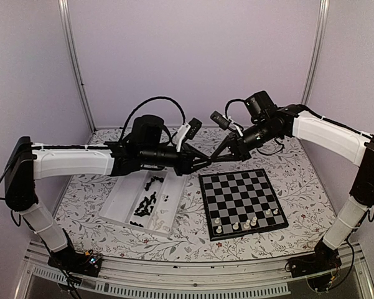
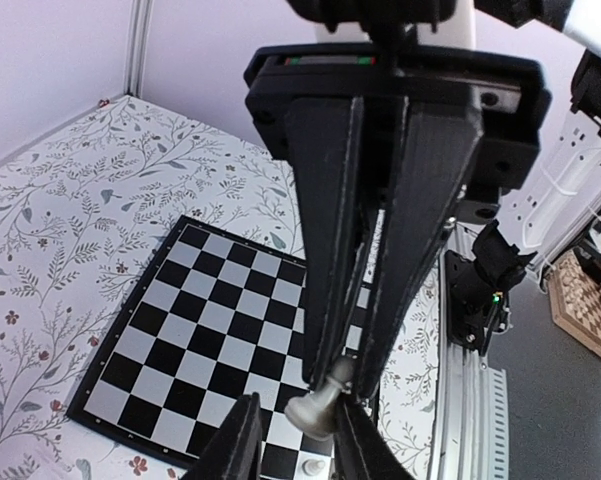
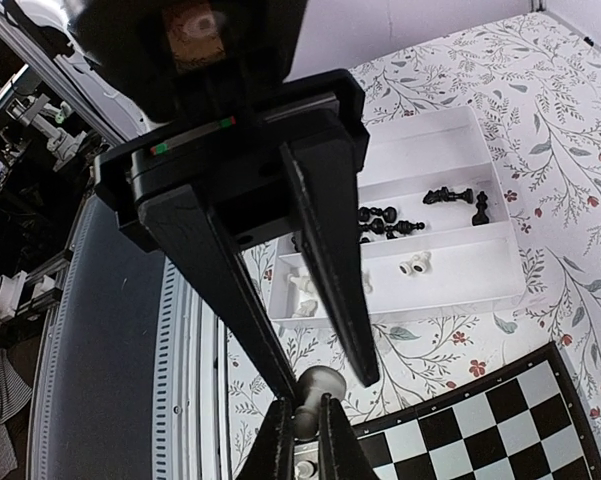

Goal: Set up the chess pieces on the board
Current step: Place the chess piece on the chessboard.

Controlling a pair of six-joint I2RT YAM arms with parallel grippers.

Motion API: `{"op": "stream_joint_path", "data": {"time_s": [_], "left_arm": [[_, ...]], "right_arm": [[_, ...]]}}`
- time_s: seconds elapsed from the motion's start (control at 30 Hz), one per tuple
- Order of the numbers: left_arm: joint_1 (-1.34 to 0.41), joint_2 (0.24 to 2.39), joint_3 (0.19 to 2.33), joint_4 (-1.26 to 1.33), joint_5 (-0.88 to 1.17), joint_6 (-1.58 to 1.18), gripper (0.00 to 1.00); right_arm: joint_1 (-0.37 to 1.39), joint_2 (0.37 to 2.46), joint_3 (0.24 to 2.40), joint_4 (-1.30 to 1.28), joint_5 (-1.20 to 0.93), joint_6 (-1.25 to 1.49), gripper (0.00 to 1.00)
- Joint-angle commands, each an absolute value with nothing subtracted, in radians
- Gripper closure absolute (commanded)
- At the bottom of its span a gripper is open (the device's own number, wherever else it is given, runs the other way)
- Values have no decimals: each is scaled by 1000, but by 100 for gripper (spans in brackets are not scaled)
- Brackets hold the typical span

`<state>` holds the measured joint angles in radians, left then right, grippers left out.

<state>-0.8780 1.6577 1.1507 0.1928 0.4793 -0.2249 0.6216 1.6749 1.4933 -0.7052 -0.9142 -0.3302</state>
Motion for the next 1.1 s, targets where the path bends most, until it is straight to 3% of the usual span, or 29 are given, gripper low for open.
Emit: {"op": "stream_joint_path", "data": {"time_s": [0.0, 0.57, 1.07], "left_arm": [[-880, 1659, 1197, 100, 450, -165, 68], [-742, 1439, 1108, -152, 321, -12, 60], [-730, 1479, 1115, -157, 339, -32, 59]], "right_arm": [[629, 1666, 1519, -704, -838, -348, 100], [618, 1443, 1161, -888, -351, -686, 100], [619, 1537, 1019, -973, -224, -750, 100]]}}
